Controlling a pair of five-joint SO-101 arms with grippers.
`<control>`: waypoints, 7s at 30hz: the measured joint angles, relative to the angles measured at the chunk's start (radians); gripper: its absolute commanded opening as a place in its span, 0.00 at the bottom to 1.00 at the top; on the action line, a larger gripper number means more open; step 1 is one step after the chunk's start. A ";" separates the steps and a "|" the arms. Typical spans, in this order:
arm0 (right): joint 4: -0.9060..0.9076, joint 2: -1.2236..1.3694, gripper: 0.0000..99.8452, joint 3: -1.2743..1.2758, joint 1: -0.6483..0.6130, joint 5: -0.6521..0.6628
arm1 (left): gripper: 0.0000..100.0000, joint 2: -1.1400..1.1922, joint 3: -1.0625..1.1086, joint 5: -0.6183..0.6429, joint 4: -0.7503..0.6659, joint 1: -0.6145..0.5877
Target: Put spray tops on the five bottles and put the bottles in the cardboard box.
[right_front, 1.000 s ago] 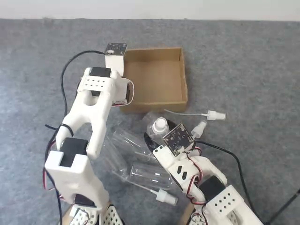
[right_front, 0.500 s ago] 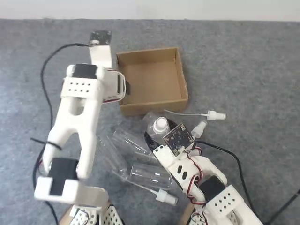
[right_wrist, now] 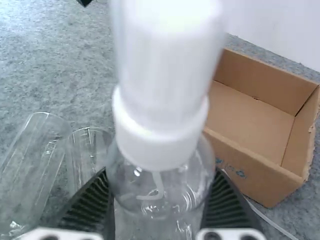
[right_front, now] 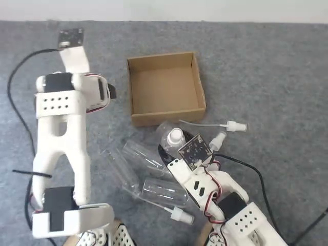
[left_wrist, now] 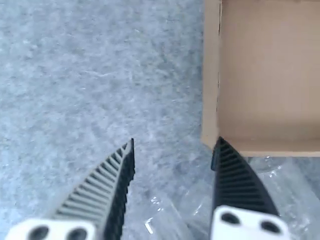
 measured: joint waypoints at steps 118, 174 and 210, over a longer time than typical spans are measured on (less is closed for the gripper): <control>0.061 2.441 0.28 -2.351 0.155 -0.124 | 0.02 -0.419 0.948 -0.180 -0.690 -0.235; 1.220 1.821 0.28 -2.351 0.155 -0.121 | 0.02 -0.419 0.982 -0.181 -0.733 -0.235; 1.369 1.206 0.28 -1.633 0.078 -0.123 | 0.02 -0.419 0.982 -0.181 -0.733 -0.235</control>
